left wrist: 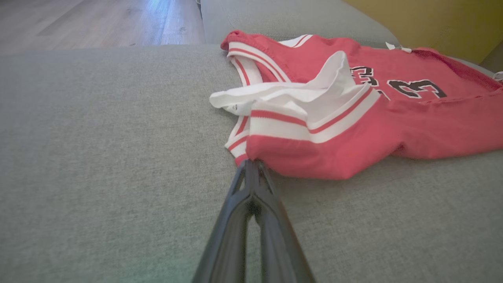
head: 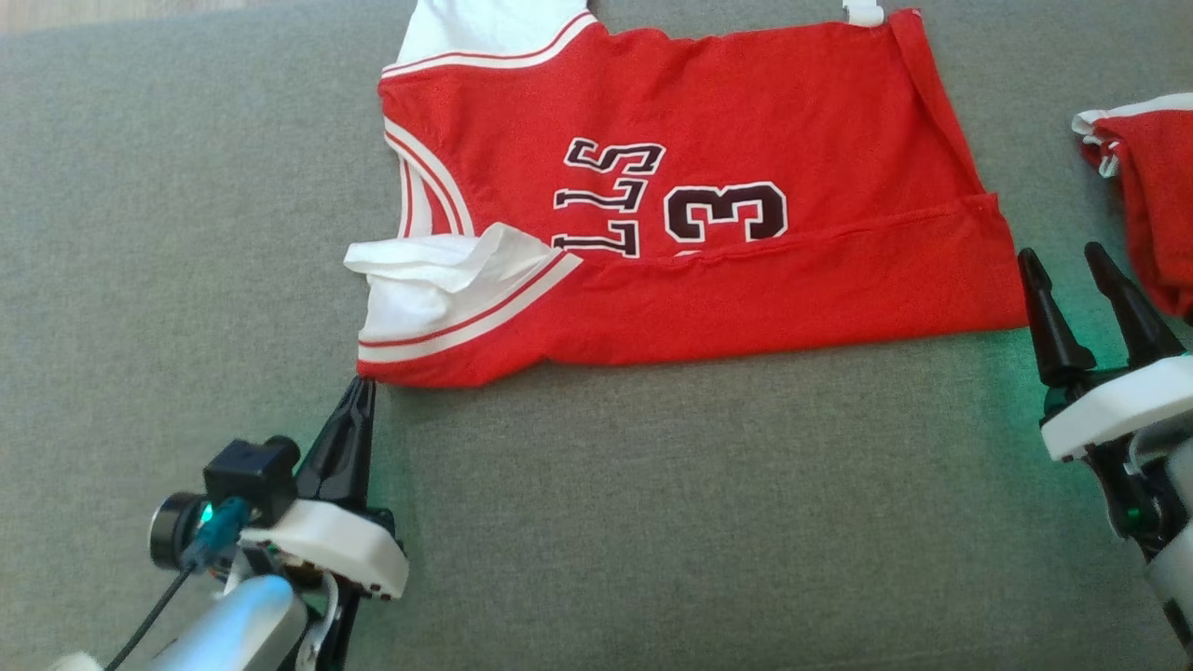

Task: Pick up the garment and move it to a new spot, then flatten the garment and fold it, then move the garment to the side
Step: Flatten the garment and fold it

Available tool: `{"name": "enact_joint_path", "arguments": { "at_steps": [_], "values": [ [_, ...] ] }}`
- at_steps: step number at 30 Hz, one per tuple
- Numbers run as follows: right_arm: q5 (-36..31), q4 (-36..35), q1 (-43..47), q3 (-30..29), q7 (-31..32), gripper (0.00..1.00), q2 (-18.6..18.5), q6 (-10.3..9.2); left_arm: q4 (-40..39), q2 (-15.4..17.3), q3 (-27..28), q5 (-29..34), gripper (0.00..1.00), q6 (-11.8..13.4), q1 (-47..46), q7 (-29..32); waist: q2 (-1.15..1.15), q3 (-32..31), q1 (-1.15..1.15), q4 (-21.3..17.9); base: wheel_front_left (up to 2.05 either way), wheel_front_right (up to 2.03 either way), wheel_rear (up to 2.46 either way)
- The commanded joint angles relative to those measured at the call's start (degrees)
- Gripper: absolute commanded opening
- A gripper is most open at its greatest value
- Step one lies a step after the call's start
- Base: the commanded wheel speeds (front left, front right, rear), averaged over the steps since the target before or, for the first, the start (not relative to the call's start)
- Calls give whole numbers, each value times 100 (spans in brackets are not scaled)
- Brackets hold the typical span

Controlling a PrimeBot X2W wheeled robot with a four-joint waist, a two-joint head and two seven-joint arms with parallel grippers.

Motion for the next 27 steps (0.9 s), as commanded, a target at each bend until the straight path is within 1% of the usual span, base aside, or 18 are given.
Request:
{"name": "enact_joint_path", "arguments": {
  "at_steps": [1, 7, 14, 19, 23, 24, 25, 26, 27],
  "values": [
    [45, -94, 87, 40, -101, 100, -156, -5, -235, 245, 262, 30, 0, 72, -60, -75, 0, -24, 0, 8, 0, 0, 0],
    [82, -38, 127, 32, -129, 100, -135, -5, -884, 515, 305, -18, 0, 253, 224, 47, 0, -82, 0, 35, 0, 0, 0],
    [117, 13, 143, 23, -148, 100, -145, -5, -1459, 680, 238, -93, 0, 433, 572, 236, 0, -106, 0, 88, 0, 0, 0],
    [141, 36, 175, -2, -157, 100, -174, -5, -1648, 757, 243, -114, 0, 545, 733, 252, 0, -116, 0, 150, 0, 0, 0],
    [156, 35, 194, 3, -161, 100, -173, -5, -1620, 665, 280, -85, 0, 632, 655, 193, 0, -99, 0, 191, 0, 0, 0],
    [156, 30, 185, 12, -162, 100, -169, -5, -1584, 615, 277, -77, 24, 634, 591, 193, 0, -83, 0, 194, 0, 0, 0],
    [154, 23, 169, 22, -161, 100, -165, -5, -1531, 565, 264, -67, 45, 624, 521, 205, 0, -62, 0, 192, 0, 0, 0],
    [151, 15, 147, 36, -159, 100, -161, -5, -1461, 517, 236, -55, 95, 601, 443, 234, 0, -43, 0, 185, 0, 0, 0],
    [149, 5, 123, 56, -150, 100, -158, -5, -1385, 457, 219, -48, 100, 575, 357, 248, 0, -19, 0, 175, 0, 0, 0]
  ]
}}
